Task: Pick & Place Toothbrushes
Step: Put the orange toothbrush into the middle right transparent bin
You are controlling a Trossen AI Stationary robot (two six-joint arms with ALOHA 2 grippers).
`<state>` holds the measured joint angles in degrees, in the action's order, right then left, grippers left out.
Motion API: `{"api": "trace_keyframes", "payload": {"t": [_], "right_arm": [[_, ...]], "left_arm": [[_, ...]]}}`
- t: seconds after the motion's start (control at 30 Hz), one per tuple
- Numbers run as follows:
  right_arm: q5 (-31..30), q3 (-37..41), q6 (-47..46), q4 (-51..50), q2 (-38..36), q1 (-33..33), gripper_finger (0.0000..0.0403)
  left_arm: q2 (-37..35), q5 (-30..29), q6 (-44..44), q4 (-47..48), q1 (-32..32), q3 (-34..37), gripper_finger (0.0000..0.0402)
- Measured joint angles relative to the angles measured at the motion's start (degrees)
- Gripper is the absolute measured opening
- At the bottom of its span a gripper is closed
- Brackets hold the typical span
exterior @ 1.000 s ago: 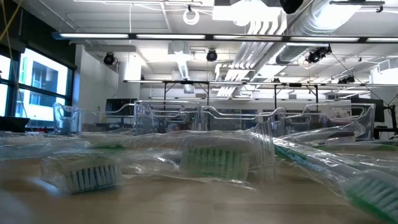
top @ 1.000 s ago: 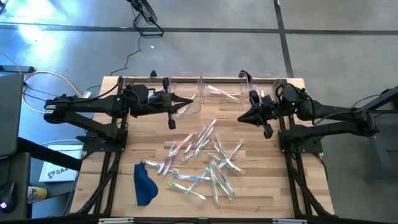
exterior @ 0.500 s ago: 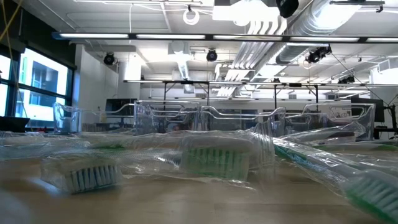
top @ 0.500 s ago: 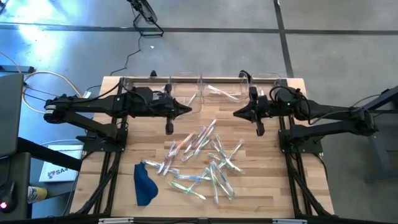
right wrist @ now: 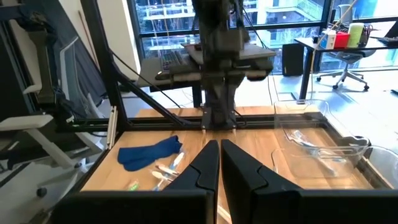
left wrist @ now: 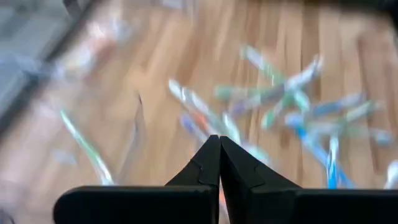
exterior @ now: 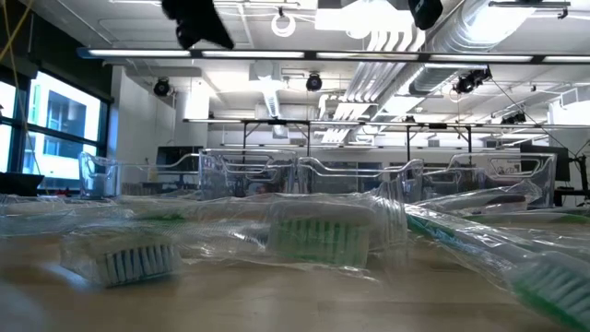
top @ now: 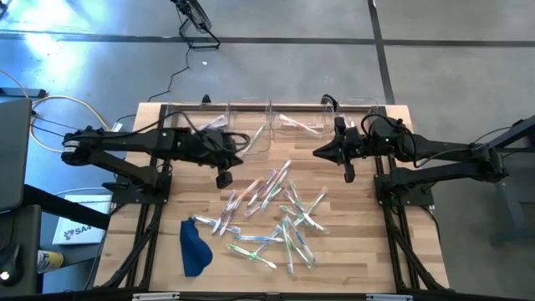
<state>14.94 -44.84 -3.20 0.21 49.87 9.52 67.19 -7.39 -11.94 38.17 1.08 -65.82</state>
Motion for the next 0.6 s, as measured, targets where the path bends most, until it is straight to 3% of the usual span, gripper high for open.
{"api": "trace_keyframes", "payload": {"t": [0.33, 0.6], "right_arm": [[0.0, 0.0, -0.2, 0.0, 0.0, 0.0, 0.0009], [-3.2, 0.0, -1.8, 0.0, 0.0, 0.0, 0.0009]], "left_arm": [[7.1, 1.9, 1.6, 1.5, 0.0, 0.0, 0.0000], [12.0, 5.6, -6.1, 10.3, -0.1, 0.0, 0.0000]]}}
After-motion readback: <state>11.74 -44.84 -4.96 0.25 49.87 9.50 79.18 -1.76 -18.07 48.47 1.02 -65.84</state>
